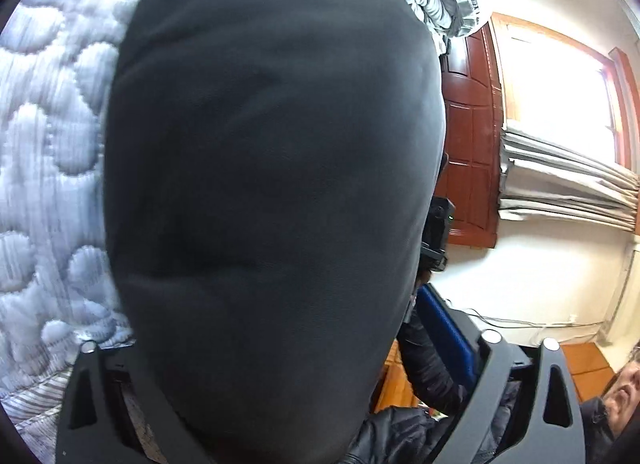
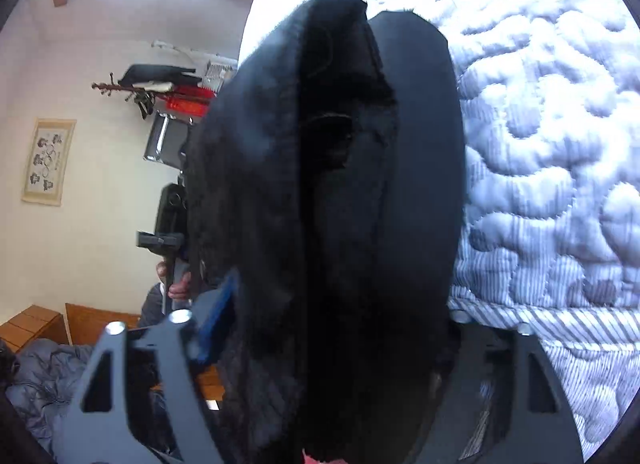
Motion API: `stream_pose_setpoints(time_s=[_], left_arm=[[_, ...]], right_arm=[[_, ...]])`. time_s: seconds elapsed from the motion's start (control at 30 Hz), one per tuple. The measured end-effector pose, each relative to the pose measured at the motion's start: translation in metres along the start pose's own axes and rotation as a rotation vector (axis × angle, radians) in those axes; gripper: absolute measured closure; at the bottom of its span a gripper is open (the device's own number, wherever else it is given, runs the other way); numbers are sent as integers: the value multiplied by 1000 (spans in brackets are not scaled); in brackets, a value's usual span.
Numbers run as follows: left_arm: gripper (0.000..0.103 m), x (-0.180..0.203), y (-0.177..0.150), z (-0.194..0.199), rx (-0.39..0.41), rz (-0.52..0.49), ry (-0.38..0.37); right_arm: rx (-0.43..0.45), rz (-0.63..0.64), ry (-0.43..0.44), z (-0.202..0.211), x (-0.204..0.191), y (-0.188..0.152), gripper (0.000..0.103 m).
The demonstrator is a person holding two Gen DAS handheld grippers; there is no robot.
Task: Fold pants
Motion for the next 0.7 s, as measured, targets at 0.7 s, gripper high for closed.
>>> stream_pose_setpoints(time_s=[0.7], left_arm=[[61, 44, 21, 15, 175, -149, -66]], right_arm=[[142, 250, -92, 37, -89, 20, 69]])
Point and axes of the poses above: each gripper's, at about its wrist camera, not at the fingertips, and z roughly against the way its jaws point, x to its right, y to its top, the point moved 5 cm from there along -z, roughly the way its jaws point, and after that the axes turned 7 degrees about x, right-handed, at the moved point
